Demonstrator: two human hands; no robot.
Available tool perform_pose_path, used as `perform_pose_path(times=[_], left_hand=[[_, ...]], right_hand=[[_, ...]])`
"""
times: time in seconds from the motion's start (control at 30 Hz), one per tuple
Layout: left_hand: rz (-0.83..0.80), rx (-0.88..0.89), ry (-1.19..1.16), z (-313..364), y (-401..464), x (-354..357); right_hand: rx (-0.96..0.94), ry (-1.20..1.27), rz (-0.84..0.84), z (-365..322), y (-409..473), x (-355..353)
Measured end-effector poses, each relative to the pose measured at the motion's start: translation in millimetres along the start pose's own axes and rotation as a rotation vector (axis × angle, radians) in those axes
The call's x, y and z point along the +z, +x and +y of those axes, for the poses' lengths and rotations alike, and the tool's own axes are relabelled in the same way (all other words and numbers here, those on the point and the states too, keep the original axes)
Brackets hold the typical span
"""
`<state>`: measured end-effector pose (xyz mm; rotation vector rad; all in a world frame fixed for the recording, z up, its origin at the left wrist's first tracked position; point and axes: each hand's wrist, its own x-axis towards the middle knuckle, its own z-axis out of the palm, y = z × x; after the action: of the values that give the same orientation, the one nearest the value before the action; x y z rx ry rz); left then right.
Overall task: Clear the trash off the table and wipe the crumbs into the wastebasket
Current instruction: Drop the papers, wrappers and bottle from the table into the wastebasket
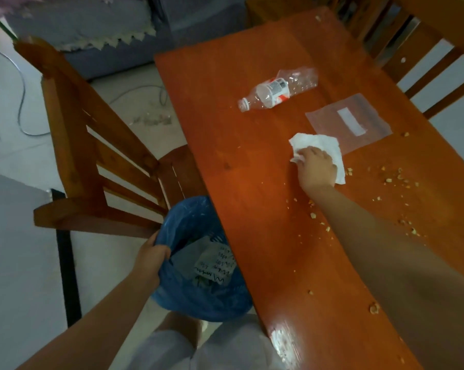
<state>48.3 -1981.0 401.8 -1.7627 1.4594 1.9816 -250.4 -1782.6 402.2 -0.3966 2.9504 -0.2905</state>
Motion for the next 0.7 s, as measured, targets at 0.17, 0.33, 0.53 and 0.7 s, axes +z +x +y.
perform_pose_path(times=[0.17, 0.33, 0.53, 0.7], left_hand=[[-0.04, -0.016, -0.008, 9.9, 3.3, 2.7], [-0.104, -0.065, 0.04, 19.7, 10.6, -3.6], [-0.136, -0.058, 0.087, 26.8, 15.0, -7.1], [-0.138, -0.049, 0.107, 31.2, 15.7, -6.0]], right_hand=[[0.16, 0.25, 0.104, 6.3, 10.3, -25.1], [0.076, 0.571, 0.403, -13.6, -41.9, -74.0], [-0.117, 0.729, 0.031, -98.5, -150.1, -25.4], [-0.22, 0.569, -0.644, -133.4, -192.4, 23.5]])
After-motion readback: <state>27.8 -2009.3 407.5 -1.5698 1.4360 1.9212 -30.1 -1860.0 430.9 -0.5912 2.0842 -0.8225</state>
